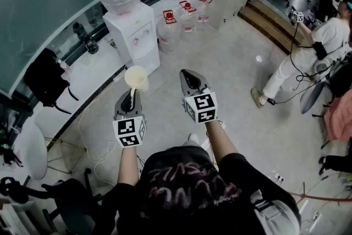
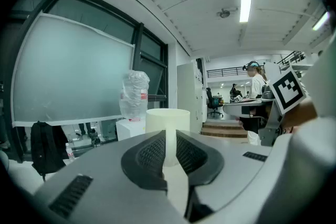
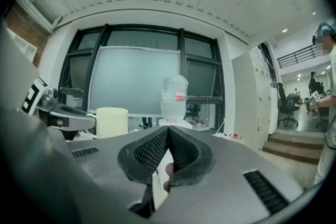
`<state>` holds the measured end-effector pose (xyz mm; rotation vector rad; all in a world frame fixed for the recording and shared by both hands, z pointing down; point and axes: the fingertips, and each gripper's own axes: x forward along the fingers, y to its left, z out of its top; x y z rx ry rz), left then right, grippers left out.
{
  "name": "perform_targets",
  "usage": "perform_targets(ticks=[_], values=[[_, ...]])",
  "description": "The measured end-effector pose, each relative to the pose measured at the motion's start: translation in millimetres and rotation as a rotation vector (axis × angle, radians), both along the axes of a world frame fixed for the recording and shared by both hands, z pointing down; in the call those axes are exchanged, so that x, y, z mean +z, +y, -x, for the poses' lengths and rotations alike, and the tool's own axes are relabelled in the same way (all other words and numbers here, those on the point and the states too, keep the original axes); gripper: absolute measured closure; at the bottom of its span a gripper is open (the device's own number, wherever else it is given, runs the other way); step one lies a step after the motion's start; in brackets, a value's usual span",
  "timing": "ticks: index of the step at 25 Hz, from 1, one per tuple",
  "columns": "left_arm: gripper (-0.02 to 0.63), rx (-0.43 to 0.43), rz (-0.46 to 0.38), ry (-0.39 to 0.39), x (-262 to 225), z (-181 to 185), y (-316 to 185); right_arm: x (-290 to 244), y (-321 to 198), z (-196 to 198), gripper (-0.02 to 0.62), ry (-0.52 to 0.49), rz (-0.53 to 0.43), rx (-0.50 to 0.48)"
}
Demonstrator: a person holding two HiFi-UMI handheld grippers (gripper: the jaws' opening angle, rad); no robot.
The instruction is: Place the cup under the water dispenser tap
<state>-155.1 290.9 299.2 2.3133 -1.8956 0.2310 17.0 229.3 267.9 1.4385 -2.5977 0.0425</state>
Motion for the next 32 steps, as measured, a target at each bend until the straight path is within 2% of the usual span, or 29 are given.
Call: perform_targets(ticks=[18,32], values=[[0.557,0.007,-0.004,-0.005,13.6,0.8,4.2,10.3,8.6,-3.3,0.58,0.002,0.006,0.01],[0.557,-0.002,0.034,-0.013,23.6,-16.3,-18.8,15.6,-21.9,-21.6,0.58,-0.025,0.029,0.004]])
